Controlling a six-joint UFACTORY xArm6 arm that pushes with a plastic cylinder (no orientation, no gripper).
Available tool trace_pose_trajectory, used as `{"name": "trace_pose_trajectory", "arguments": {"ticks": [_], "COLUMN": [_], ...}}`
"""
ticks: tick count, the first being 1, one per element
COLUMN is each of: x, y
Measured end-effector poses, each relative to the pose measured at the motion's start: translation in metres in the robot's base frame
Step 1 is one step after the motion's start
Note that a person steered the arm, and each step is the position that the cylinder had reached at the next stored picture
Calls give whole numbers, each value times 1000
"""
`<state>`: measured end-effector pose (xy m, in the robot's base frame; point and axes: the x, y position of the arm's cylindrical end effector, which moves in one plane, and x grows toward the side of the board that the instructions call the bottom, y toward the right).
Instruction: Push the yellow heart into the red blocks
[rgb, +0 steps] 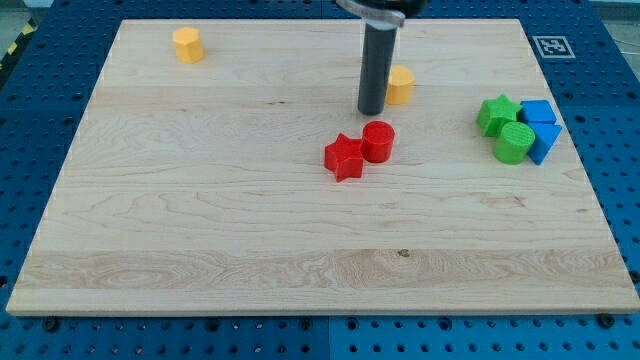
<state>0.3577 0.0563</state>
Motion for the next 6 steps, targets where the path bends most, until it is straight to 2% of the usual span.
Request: {"name": "trace_pose_trajectory", "arguments": {"ticks": [1,2,3,5,6], "x": [-36,-44,-47,-14,-49], "y": [-1,4,42,46,46]}}
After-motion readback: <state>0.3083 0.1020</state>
